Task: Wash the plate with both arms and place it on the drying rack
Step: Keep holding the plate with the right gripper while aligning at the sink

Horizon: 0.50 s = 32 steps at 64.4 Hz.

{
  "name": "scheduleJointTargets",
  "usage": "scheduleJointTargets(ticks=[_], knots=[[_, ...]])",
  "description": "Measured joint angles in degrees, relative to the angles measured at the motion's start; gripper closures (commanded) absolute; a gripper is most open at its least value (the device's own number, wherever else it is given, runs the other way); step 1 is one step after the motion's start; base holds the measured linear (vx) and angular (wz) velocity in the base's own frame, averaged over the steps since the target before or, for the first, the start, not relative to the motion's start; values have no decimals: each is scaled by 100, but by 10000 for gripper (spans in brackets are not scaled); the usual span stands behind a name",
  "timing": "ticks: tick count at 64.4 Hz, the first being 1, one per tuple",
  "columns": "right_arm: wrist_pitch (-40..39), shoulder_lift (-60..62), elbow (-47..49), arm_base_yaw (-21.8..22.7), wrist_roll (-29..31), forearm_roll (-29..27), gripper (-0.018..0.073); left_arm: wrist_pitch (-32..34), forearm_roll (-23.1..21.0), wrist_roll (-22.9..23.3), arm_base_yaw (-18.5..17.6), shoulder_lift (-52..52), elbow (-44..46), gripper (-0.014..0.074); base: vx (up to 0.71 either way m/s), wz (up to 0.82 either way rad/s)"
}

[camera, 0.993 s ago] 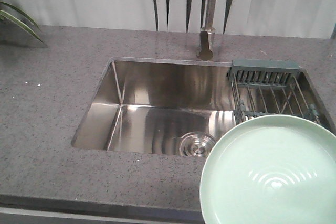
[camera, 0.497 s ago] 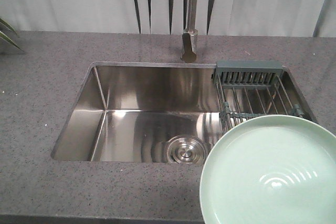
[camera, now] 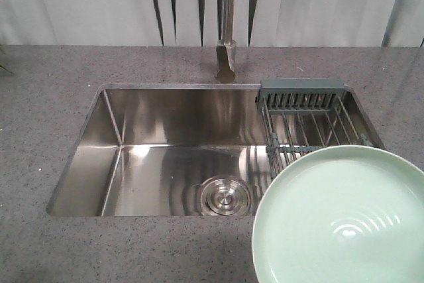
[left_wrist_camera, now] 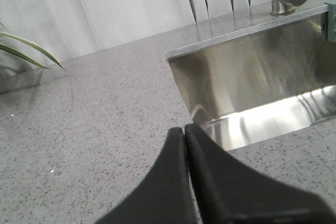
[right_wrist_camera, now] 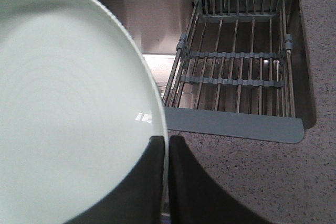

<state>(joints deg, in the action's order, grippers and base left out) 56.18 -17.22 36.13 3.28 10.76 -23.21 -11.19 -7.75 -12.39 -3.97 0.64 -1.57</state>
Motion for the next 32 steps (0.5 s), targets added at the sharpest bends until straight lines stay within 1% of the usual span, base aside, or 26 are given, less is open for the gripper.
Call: scheduleJointTargets(ticks=[32], knots=[[0,0,0,0,0,0,561,0,0,0,0,0,0,603,4,-3]])
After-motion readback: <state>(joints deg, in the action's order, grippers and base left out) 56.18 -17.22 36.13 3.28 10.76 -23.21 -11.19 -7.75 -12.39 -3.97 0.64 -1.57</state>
